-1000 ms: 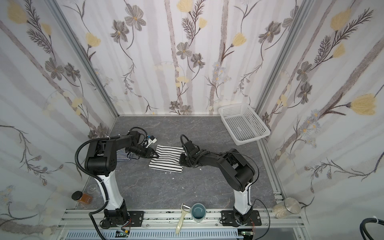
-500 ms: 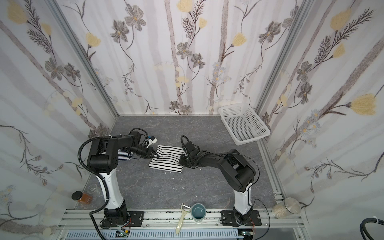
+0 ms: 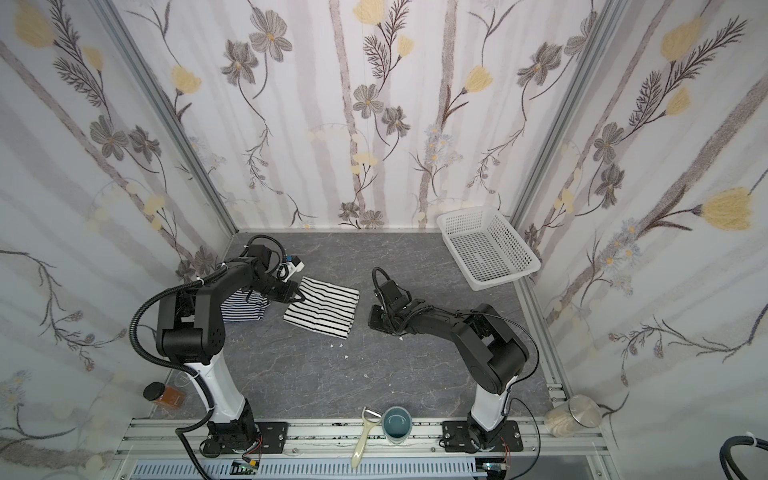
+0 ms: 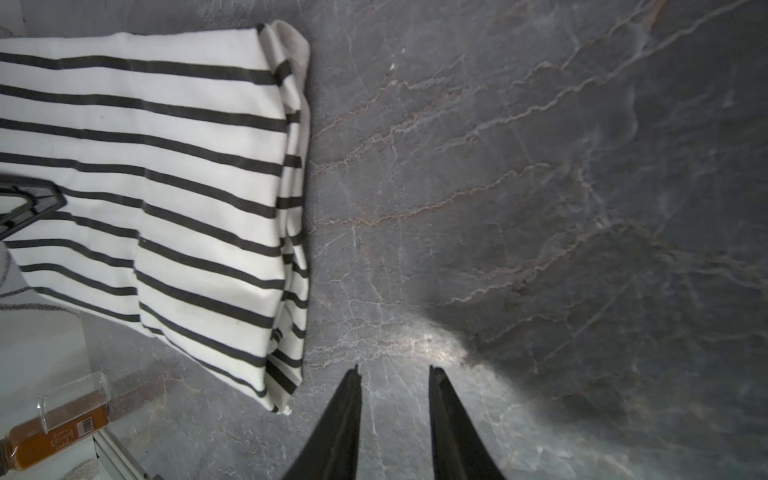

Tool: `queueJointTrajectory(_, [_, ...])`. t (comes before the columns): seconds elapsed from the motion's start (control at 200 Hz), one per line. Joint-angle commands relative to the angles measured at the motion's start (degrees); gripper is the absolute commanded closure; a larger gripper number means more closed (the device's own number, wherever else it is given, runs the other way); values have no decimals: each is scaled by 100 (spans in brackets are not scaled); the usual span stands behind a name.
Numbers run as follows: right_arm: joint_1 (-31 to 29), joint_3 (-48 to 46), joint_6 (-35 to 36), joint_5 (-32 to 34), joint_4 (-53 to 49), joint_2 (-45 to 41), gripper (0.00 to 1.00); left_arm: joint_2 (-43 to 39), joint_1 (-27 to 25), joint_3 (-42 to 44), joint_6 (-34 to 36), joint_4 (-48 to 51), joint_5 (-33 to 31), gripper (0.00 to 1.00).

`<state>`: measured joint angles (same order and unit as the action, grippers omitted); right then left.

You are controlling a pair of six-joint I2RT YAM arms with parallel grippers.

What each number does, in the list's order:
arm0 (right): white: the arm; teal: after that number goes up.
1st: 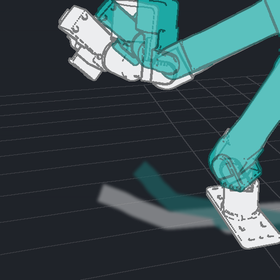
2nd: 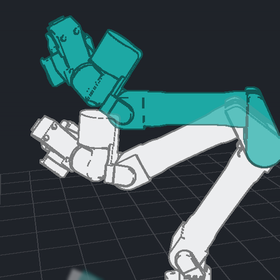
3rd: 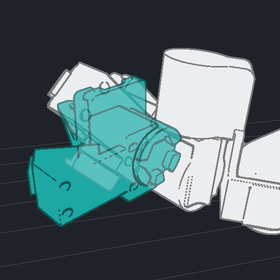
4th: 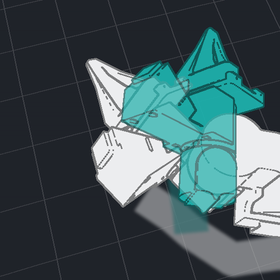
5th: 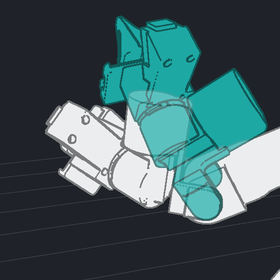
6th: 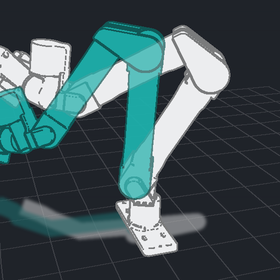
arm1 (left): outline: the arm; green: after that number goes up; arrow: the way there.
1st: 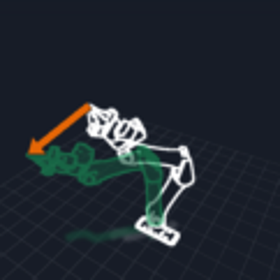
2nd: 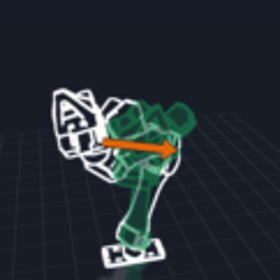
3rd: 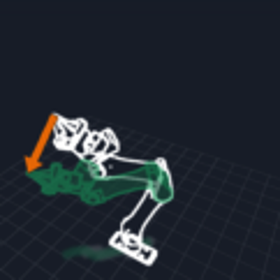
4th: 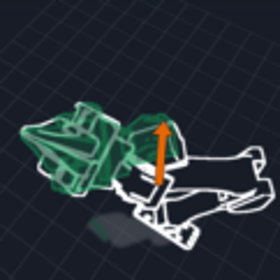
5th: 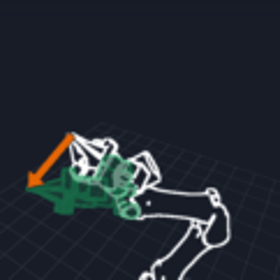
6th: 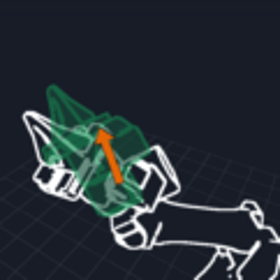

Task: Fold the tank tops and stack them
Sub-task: 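Carry the tank top onto the blue-striped one with left gripper while right releases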

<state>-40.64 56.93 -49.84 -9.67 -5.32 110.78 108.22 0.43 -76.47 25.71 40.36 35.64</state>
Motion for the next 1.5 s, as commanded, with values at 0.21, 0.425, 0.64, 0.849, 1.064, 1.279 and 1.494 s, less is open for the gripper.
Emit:
queueJointTrajectory(0.21, [21, 155, 61, -35, 189, 132, 70, -463, 289, -602, 912, 816, -1265, 100])
queueJointTrajectory(0.425, [21, 283, 89, -66, 227, 223, 70, -494, 736, -1133, 1240, 1175, -1593, 100])
queueJointTrajectory(0.64, [19, 292, 89, -126, 311, 318, 70, -413, 1166, -1593, 1451, 1531, -1580, 100])
queueJointTrajectory(0.849, [8, 332, 114, -165, 348, 356, 70, -287, 1443, -1946, 1569, 1729, -1595, 100])
queueJointTrajectory(1.064, [13, 236, 126, -161, 443, 321, 70, -119, 1675, -2643, 1726, 2238, -1508, 100])
queueJointTrajectory(1.279, [13, 187, 126, -165, 512, 296, 70, 33, 1849, -3282, 1788, 2644, -1472, 100])
queueJointTrajectory(1.494, [13, 161, 141, -158, 529, 286, 70, 164, 2036, -3740, 1928, 2985, -1393, 100])
